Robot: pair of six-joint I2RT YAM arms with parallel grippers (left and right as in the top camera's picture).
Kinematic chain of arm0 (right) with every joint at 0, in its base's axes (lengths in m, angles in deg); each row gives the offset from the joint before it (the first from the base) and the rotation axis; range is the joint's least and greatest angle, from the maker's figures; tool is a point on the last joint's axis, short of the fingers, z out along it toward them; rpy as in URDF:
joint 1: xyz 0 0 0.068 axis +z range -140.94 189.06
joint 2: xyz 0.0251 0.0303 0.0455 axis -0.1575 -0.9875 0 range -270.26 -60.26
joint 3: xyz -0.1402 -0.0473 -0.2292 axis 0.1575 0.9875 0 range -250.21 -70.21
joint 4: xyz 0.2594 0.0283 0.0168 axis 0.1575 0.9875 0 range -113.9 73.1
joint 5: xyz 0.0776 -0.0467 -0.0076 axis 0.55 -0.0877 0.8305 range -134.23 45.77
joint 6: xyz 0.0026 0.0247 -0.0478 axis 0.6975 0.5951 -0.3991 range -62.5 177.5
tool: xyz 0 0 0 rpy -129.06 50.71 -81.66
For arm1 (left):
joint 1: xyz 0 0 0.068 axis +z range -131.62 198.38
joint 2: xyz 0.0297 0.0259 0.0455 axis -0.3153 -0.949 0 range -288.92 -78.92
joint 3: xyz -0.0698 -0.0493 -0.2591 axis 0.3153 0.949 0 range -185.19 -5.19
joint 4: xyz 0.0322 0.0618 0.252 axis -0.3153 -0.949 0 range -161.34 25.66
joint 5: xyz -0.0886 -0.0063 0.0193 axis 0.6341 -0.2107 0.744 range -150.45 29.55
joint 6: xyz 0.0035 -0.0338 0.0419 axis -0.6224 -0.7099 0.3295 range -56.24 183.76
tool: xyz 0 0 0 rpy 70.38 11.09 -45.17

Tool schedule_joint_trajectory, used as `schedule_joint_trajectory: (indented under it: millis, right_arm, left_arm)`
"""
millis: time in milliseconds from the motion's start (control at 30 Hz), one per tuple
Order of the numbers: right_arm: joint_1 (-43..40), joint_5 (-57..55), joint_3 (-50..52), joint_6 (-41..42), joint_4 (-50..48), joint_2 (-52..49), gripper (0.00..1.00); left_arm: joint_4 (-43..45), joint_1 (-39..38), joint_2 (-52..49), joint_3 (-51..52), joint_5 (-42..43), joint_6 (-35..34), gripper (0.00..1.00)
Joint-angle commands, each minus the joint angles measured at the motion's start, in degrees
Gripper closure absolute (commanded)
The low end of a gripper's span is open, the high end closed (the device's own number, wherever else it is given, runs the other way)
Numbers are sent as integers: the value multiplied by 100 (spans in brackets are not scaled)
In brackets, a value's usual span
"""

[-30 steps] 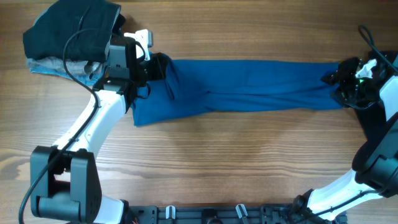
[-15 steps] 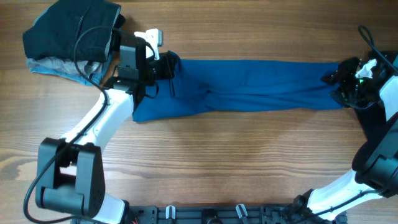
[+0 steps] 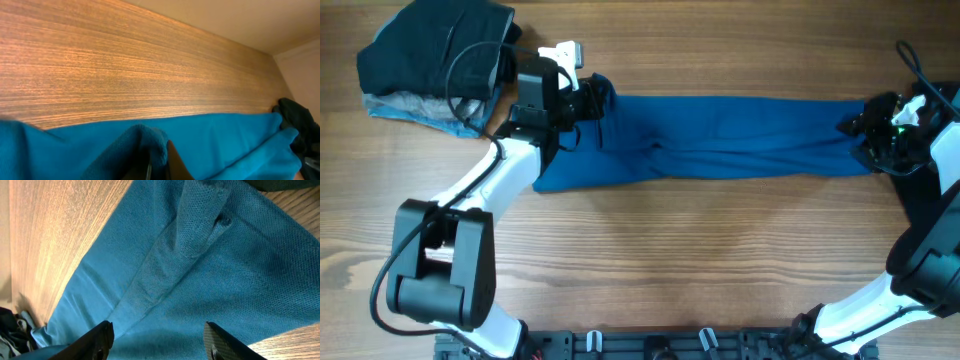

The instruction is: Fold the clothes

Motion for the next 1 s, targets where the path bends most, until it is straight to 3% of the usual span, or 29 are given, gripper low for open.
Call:
schedule_joint_trajectory:
  millis: [0,67,100,133,200,233,500,533,700,967]
  right_arm:
    - [-4,111,-22,-103,2,127,38]
    - [-4,111,-22,-101,2,127,38]
    - [-4,111,-22,-101,4,127,37]
    - [-4,116,-22,-101,9,127,37]
    - [-4,116,-22,-98,31,127,38]
    - [-4,116,-22,-107,50,127,37]
    - [-4,111,-22,-398,306,127,36]
    - [-4,68,-22,-605,356,127,34]
    - [-4,-332,-22,-881,546,127,28]
    - [-4,-389,-22,-914,584,127,25]
  left_arm:
    - [120,-4,-201,-103,68,-256,96]
    - [199,-9,-297,-103,66,-302,95]
    - [203,-9,-330,-103,48,-369,80]
    - [142,11,-330,-103,26,-378,37]
    - [-111,131,-286,-122,7,-258,16]
    - [-645,326,-186,-216,26,-125,0]
    - [-2625,1250,811,-413,280,232,0]
    - [-3305,1399,918,-413,278,247,0]
    - [-5034,1497,713,-339,120,881,0]
    - [-5202,1497,164,68,-258,876,0]
